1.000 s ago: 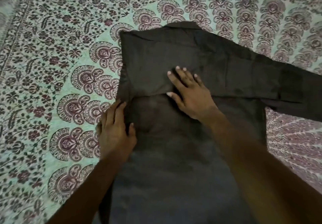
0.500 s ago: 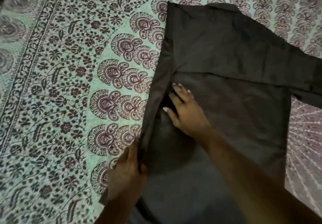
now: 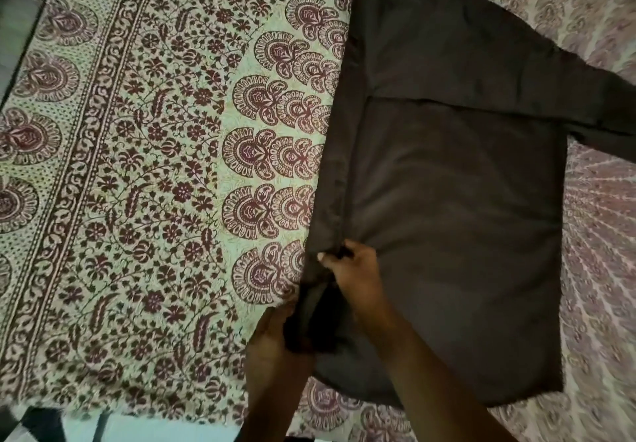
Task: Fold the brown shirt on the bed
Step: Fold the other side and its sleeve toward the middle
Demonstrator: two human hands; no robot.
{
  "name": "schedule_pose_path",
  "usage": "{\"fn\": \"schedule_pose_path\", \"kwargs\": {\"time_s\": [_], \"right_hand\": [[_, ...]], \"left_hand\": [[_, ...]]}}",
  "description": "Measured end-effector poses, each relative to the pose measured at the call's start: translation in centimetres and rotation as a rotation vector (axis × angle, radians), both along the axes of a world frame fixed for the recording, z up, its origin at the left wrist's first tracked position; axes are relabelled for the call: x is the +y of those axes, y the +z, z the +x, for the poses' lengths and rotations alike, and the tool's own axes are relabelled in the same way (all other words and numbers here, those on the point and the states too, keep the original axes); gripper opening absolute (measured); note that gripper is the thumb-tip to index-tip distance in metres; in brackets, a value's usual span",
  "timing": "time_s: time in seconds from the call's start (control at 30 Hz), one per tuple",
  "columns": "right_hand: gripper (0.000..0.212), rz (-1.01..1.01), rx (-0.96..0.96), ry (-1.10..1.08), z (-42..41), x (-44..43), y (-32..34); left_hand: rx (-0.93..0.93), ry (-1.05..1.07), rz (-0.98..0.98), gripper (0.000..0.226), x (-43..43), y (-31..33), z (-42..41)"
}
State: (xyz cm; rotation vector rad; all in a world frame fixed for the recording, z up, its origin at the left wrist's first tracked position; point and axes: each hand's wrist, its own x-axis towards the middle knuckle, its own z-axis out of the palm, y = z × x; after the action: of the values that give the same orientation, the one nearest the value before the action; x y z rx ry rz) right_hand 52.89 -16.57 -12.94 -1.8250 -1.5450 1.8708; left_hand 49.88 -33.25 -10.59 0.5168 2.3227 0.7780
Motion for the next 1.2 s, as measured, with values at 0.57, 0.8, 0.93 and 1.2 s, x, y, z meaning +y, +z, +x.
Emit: {"fn": "schedule_pose_path", "kwargs": {"time_s": [0.57,0.8,0.93,1.2], "right_hand": [[0.015,-0.233,0.151,-0.020,5.0,-3.0,3.2],[0.012,-0.206,0.130,-0.003,8.2,-3.4,3.5],[0.022,-0.212,0.105,0.083,9.3,-3.7,3.6],[0.031,-0.140,-0.212,0.195,11.2,-2.6,2.6]], "left_hand": [[0.200,-0.384,0.221,0.065,-3.5,-2.8,2.1],[0.643,-0.659,0.318,0.035,-4.0,-4.2,1.6],[0.687,-0.696,0.235,0.035,-4.0,-4.3,2.0],[0.808,-0.898,0.353,0.033,-4.5,-5.4,1.2]]}}
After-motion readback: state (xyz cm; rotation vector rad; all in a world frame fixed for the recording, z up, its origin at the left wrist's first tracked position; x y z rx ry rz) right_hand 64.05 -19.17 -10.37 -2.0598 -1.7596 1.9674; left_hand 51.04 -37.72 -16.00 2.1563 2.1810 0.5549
